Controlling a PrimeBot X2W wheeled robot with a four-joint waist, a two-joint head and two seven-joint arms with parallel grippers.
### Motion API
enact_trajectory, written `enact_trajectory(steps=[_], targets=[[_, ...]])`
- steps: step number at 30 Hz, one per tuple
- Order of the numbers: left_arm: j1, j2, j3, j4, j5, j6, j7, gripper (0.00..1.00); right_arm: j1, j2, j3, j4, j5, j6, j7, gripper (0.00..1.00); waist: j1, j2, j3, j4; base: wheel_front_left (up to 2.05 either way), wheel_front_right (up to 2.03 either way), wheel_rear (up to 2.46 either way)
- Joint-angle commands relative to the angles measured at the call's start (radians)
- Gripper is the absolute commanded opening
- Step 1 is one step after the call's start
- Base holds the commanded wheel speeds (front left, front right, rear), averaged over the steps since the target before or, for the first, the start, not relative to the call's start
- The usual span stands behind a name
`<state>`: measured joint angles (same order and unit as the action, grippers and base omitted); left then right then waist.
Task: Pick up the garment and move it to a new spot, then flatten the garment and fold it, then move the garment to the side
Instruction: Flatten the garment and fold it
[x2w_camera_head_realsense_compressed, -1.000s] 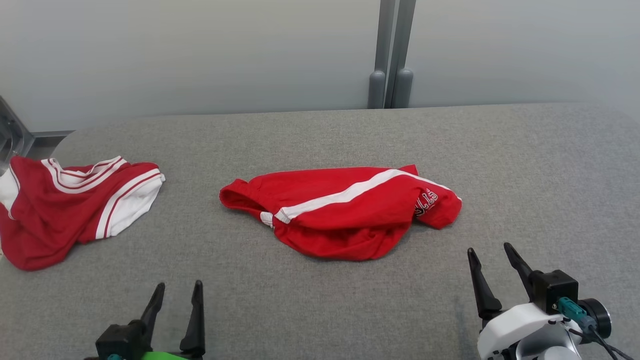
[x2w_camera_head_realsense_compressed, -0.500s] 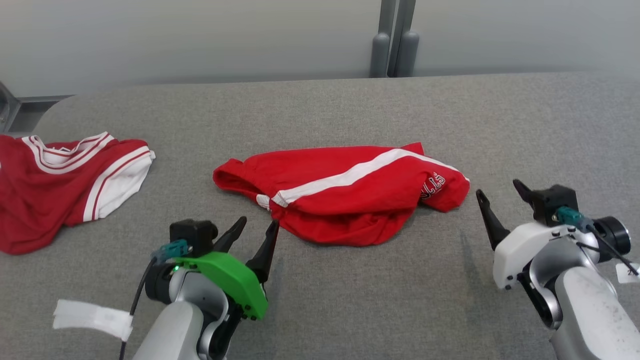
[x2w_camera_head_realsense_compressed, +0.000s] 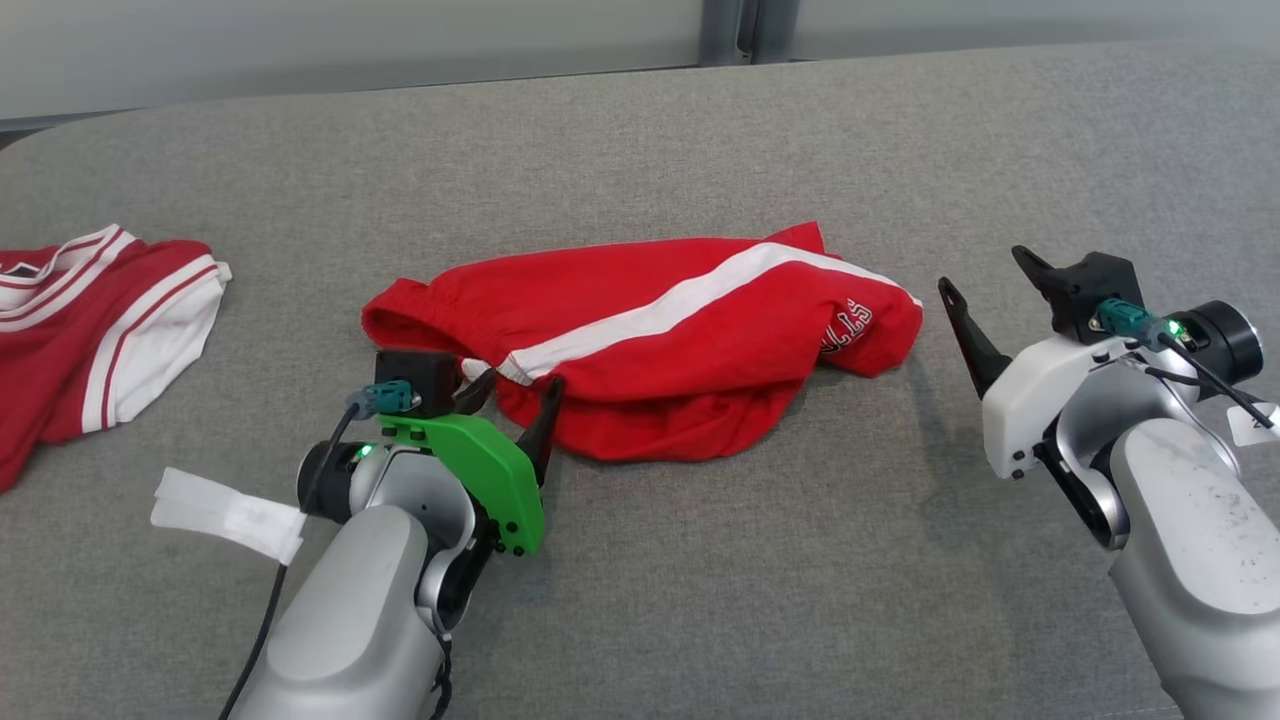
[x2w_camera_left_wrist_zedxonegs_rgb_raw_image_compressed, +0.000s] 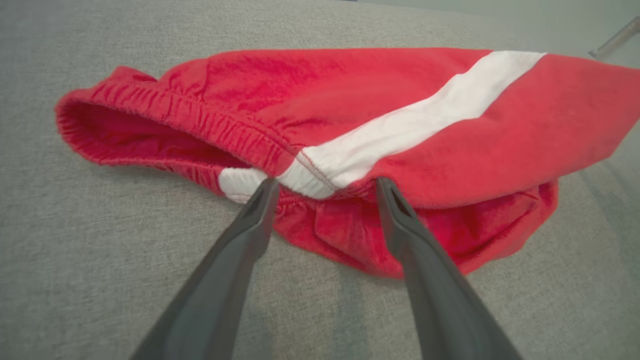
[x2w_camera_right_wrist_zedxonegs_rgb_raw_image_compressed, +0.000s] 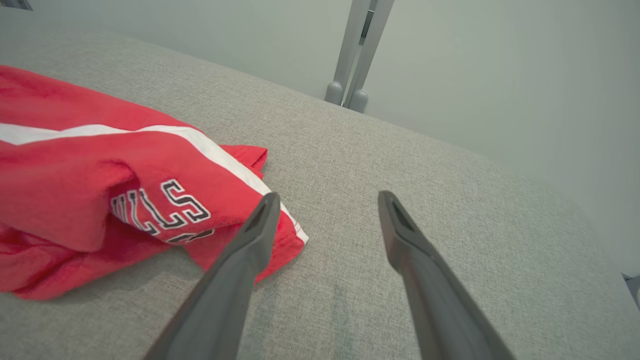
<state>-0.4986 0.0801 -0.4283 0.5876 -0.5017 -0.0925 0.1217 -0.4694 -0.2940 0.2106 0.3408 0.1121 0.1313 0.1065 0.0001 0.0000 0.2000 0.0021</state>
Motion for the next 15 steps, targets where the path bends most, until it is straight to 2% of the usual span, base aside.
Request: enact_trajectory(steps=[1, 5, 9, 15], targets=[[-0.024, -0.001, -0.002, 0.013, -0.009, -0.004, -0.011, 1.0, -0.018, -0.006, 0.006, 0.012, 0.007, -0.001, -0.011, 1.0, -0.0001, 0.0, 0.019, -0.017, 0.0, 0.0, 0.0], [-0.051, -0.009, -0.004, 0.052, -0.025, -0.008, -0.026, 0.96, -0.034, -0.011, 0.016, 0.043, 0.013, -0.001, -0.026, 1.0, -0.0001, 0.0, 0.027, -0.022, 0.0, 0.0, 0.0], [-0.071, -0.013, 0.015, 0.098, -0.033, 0.032, -0.038, 1.0, -0.046, -0.014, 0.021, 0.066, 0.019, -0.001, -0.04, 1.0, -0.0001, 0.0, 0.033, -0.025, 0.0, 0.0, 0.0], [-0.071, -0.016, 0.027, 0.103, -0.103, -0.009, -0.038, 1.0, -0.051, -0.013, 0.021, 0.086, 0.032, -0.001, -0.055, 1.0, -0.0001, 0.0, 0.037, -0.02, 0.0, 0.0, 0.0]])
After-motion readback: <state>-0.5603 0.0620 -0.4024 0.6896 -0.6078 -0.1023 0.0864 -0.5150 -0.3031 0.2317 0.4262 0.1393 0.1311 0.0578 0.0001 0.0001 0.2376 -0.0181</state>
